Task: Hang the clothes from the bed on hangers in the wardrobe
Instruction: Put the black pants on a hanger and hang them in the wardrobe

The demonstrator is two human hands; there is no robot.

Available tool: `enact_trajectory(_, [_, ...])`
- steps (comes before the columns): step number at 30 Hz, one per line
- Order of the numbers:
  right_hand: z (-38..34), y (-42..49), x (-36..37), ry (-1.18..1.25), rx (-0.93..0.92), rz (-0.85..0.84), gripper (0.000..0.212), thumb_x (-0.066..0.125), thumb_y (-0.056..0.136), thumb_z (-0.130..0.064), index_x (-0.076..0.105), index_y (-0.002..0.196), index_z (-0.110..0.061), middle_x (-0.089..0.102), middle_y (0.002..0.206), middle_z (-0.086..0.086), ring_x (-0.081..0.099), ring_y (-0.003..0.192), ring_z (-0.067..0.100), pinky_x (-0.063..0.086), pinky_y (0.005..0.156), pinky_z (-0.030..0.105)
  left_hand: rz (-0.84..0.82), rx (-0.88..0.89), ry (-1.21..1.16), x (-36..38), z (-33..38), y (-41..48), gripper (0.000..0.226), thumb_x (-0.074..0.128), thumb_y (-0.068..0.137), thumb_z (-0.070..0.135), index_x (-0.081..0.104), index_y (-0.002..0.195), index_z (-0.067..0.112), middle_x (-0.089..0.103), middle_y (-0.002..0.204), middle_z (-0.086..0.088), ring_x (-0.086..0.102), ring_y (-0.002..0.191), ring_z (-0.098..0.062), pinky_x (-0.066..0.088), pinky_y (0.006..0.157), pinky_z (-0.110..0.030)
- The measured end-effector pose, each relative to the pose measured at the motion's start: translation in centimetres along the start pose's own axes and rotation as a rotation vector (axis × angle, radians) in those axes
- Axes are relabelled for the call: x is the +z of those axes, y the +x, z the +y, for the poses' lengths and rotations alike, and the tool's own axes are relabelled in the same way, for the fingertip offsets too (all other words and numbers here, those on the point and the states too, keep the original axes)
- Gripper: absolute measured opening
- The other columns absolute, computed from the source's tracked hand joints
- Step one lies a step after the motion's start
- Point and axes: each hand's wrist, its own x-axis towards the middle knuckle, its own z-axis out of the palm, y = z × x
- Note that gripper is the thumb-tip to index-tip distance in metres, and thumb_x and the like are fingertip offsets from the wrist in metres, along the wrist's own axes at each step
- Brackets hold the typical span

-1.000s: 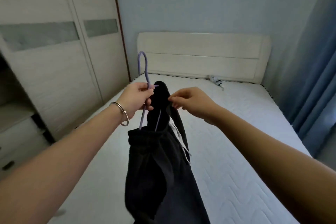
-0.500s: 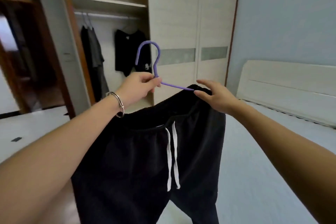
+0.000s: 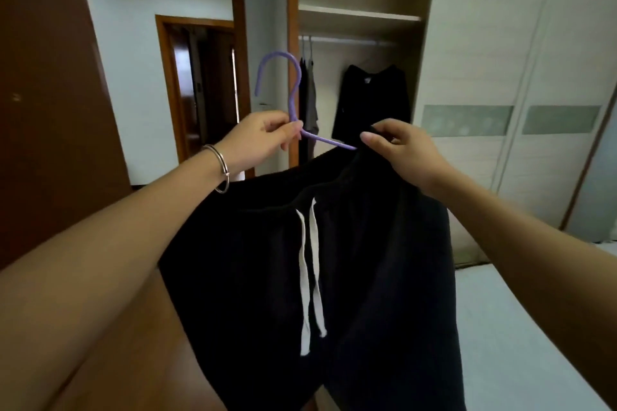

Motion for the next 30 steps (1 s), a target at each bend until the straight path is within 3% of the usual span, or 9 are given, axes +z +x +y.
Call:
enact_trajectory(4, [-1.0,5.1,5.2,-0.023,-0.027,-0.127,0.017,0.057,0.089,-0.036,0.064,0.094,-0.022,0.059,0.077,-0.010,0.057,0.075,0.006,0.045,0.067,0.017,0.009,-0.006,0.028,-4.1,-4.3,3.2,0.025,0.047,0.092,0.033,0.060,0.072,0.029,0.048,0.060,0.008,0.039,0.051,-0.005,0.033,0.051,-0.014])
enact_trajectory(10, [0.4,10.3,12.2,-0.223,-0.146,-0.391,0.024,0.057,0.088,-0.037,0.059,0.104,-0.019,0.055,0.083,-0.010,0.052,0.078,0.006,0.041,0.066,0.014,0.041,-0.023,0.079,-6.2,-10.6,7.0,0.023,0.046,0.093,0.028,0.059,0.074,0.025,0.050,0.063,0.009,0.047,0.045,0.013,0.036,0.047,0.002])
enact_trajectory(13, [2.2,12.9,15.7,-0.220,-0.203,-0.384,0.026,0.053,0.091,-0.034,0.063,0.097,-0.011,0.058,0.080,0.003,0.053,0.072,0.014,0.039,0.062,0.023,0.004,-0.057,0.122,-6.4,-13.6,9.3,0.024,0.045,0.093,0.030,0.059,0.073,0.029,0.052,0.065,0.008,0.050,0.057,0.003,0.039,0.057,-0.006])
enact_trajectory(15, [3.8,14.9,17.7,-0.166,-0.222,-0.317,0.027,0.051,0.092,-0.032,0.066,0.098,-0.010,0.061,0.080,0.005,0.053,0.070,0.012,0.040,0.062,0.020,-0.016,-0.076,0.118,-6.8,-15.2,11.1,0.024,0.044,0.093,0.030,0.059,0.074,0.030,0.055,0.067,0.009,0.049,0.062,-0.001,0.038,0.062,-0.010])
enact_trajectory(17, [5.4,17.1,19.3,-0.139,-0.222,-0.259,0.026,0.052,0.092,-0.030,0.068,0.100,-0.011,0.058,0.073,-0.004,0.051,0.065,0.004,0.038,0.059,0.009,-0.017,-0.106,0.155,-7.7,-17.1,12.7,0.020,0.044,0.093,0.029,0.064,0.091,0.027,0.062,0.085,0.008,0.054,0.079,-0.003,0.040,0.072,-0.012])
enact_trajectory(19, [6.7,20.0,20.4,-0.135,-0.215,-0.203,0.025,0.054,0.091,-0.030,0.069,0.098,-0.013,0.054,0.066,-0.011,0.049,0.061,0.002,0.036,0.055,0.004,0.041,-0.133,0.315,-9.4,-20.1,13.9,0.032,0.046,0.092,0.031,0.056,0.120,0.020,0.059,0.118,0.001,0.051,0.108,-0.011,0.037,0.088,-0.020])
enact_trajectory(22, [8.2,24.6,21.6,-0.134,-0.226,-0.144,0.027,0.054,0.091,-0.033,0.070,0.099,-0.013,0.058,0.071,-0.005,0.053,0.066,0.010,0.041,0.062,0.017,0.078,-0.243,0.477,-12.2,-26.0,14.4,0.054,0.053,0.086,0.036,0.038,0.136,0.020,0.045,0.138,-0.006,0.042,0.126,-0.021,0.033,0.094,-0.029])
enact_trajectory(27, [9.3,31.2,24.5,-0.123,-0.272,-0.155,0.024,0.054,0.091,-0.032,0.070,0.102,-0.017,0.063,0.087,-0.001,0.061,0.087,0.018,0.049,0.081,0.034,0.281,-0.268,0.437,-13.9,-32.9,18.2,0.056,0.058,0.084,0.037,0.038,0.133,0.017,0.045,0.129,-0.008,0.045,0.118,-0.021,0.033,0.091,-0.025])
enact_trajectory(30, [10.8,34.6,27.0,-0.147,-0.242,-0.112,0.024,0.055,0.091,-0.032,0.070,0.101,-0.016,0.064,0.086,0.001,0.061,0.085,0.020,0.049,0.080,0.036,0.251,-0.488,0.424,-15.1,-36.7,21.8,0.048,0.050,0.089,0.039,0.041,0.125,0.009,0.050,0.107,-0.007,0.051,0.087,-0.019,0.040,0.067,-0.029])
